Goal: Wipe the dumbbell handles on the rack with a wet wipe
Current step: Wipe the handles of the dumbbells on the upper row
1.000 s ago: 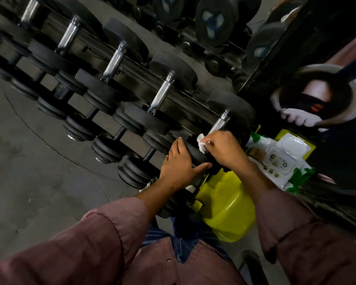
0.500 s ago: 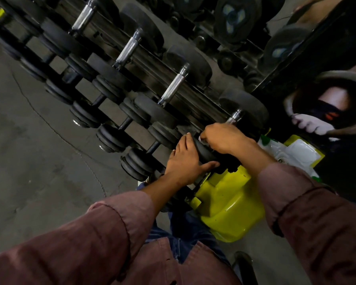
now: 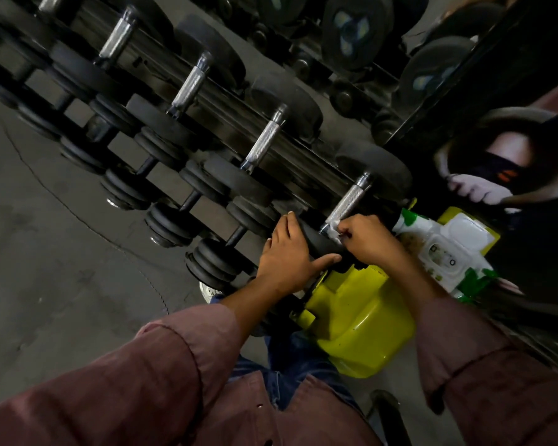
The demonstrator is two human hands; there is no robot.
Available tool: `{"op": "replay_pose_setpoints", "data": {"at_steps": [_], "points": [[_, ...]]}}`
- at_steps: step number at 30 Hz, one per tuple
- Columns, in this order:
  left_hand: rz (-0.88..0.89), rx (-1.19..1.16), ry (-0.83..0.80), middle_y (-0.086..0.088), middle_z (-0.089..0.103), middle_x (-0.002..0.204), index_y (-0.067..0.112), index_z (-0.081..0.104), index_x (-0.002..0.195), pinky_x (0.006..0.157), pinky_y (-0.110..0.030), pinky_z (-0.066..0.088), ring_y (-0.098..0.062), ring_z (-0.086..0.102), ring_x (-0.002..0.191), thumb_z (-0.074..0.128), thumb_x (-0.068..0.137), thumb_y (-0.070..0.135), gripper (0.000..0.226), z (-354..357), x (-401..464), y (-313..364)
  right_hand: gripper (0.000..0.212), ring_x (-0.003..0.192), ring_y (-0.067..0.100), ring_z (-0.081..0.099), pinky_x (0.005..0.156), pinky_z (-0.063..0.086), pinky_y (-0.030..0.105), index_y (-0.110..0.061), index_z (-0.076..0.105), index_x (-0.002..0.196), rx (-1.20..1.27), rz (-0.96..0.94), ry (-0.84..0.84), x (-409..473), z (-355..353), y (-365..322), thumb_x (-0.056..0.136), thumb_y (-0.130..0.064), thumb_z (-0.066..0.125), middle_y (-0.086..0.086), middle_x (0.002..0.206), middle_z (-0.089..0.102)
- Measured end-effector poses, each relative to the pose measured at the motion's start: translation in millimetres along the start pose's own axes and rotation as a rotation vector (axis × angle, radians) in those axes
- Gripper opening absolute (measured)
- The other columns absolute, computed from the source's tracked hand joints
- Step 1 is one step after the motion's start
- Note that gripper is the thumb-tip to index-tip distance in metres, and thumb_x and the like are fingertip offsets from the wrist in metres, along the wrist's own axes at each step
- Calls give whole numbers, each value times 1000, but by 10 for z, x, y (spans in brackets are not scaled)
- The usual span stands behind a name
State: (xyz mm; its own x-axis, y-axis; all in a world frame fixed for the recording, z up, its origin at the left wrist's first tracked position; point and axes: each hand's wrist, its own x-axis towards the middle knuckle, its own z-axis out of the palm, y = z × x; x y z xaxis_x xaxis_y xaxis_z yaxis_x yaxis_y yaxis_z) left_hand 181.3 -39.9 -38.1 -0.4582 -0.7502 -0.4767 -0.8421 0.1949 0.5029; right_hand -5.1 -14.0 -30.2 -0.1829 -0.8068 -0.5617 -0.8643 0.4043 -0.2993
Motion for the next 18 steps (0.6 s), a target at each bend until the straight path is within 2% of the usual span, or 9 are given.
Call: {"op": "replay_pose_setpoints", "data": {"at_steps": [3, 5, 8, 11, 13, 15, 18], "points": [[-3, -18, -6, -14, 7, 169, 4, 0, 161, 126, -46, 19, -28, 8, 156, 57, 74, 86, 132, -21, -11, 4, 14, 68, 29, 65, 57, 53, 34, -13, 64, 69, 351, 198, 99, -38, 174, 13, 83, -16, 64, 14, 72, 68], [0, -20, -14, -14, 6, 169, 5, -1, 161, 126, -46, 19, -27, 7, 156, 58, 74, 86, 132, -37, -25, 9, 9, 51, 21, 55, 44, 43, 28, -12, 68, 72, 596, 299, 126, -70, 220, -34, 78, -17, 64, 12, 61, 62], [-12, -5, -20, -14, 6, 170, 5, -2, 161, 126, -49, 18, -28, 8, 156, 57, 75, 86, 131, -52, -20, 27, 9, 45, 20, 51, 43, 39, 25, -17, 71, 69, 742, 346, 150, -69, 252, -13, 70, -22, 63, 8, 55, 60], [-14, 33, -16, -14, 9, 169, 5, 1, 161, 126, -51, 13, -28, 10, 156, 55, 77, 86, 129, -59, -7, 7, 7, 46, 20, 50, 46, 41, 30, -14, 70, 65, 816, 352, 129, -129, 157, -63, 70, -20, 68, 12, 54, 57], [16, 71, -1, -14, 13, 169, 6, 7, 161, 127, -50, 7, -27, 9, 156, 52, 80, 85, 122, -88, 2, -45, 12, 52, 15, 55, 48, 45, 23, -13, 70, 70, 983, 320, 91, -159, 92, -112, 81, -7, 70, 7, 59, 61], [73, 112, 73, -11, 17, 168, 8, 14, 160, 127, -49, 3, -25, 7, 157, 51, 85, 79, 110, -181, 10, -101, 14, 63, 12, 62, 56, 50, 18, -9, 70, 79, 1098, 249, 54, -153, 24, -202, 88, 2, 66, 8, 70, 67], [160, 139, 229, -9, 19, 167, 10, 21, 159, 126, -48, -1, -24, 4, 157, 53, 91, 70, 97, -451, 63, -211, 15, 72, 11, 66, 66, 53, 19, -11, 71, 84, 1152, 160, 53, -89, -57, -402, 90, 1, 64, 5, 78, 71]]}}
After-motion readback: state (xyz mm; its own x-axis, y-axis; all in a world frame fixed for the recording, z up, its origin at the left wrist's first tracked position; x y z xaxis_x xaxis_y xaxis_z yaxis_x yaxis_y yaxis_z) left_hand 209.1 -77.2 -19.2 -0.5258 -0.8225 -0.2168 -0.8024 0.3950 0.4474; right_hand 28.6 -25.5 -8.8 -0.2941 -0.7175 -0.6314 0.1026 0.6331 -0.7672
